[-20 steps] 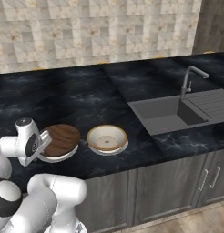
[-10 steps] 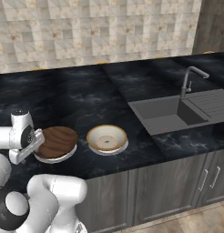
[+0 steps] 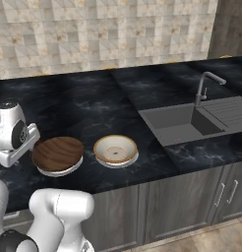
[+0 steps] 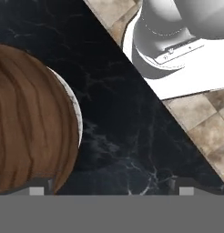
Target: Move the bowls from the cabinet to the plates on the dining table.
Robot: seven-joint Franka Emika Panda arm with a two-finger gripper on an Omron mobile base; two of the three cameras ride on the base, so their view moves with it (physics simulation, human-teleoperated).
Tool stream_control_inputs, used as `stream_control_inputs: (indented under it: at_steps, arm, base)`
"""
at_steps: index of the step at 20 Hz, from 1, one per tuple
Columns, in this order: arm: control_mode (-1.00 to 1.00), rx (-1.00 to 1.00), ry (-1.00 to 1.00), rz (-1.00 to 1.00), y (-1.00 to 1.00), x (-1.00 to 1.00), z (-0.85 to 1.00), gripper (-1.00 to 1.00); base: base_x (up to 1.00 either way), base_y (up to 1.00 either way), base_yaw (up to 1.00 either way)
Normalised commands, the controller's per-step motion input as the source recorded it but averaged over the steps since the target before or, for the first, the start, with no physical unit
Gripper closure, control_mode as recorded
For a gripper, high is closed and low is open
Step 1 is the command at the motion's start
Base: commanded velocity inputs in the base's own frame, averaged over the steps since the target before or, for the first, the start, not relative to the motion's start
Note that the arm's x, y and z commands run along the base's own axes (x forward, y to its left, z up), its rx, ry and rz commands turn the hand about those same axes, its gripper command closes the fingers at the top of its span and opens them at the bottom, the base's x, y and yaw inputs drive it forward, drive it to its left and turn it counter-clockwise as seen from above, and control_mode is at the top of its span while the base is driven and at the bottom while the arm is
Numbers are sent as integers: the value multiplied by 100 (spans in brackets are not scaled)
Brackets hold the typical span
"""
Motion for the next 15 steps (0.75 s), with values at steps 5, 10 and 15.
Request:
stream_control_inputs:
  at_steps: [5,10,15]
  arm:
    - [-100,2,-3,0,-5,-39,96,-100]
    - [-100,4,0,0,-14,-39,95,-100]
    - [-100,4,0,0,-18,-40,91,-100]
  base:
    - [0,0,0]
    - [0,0,0]
    - [0,0,0]
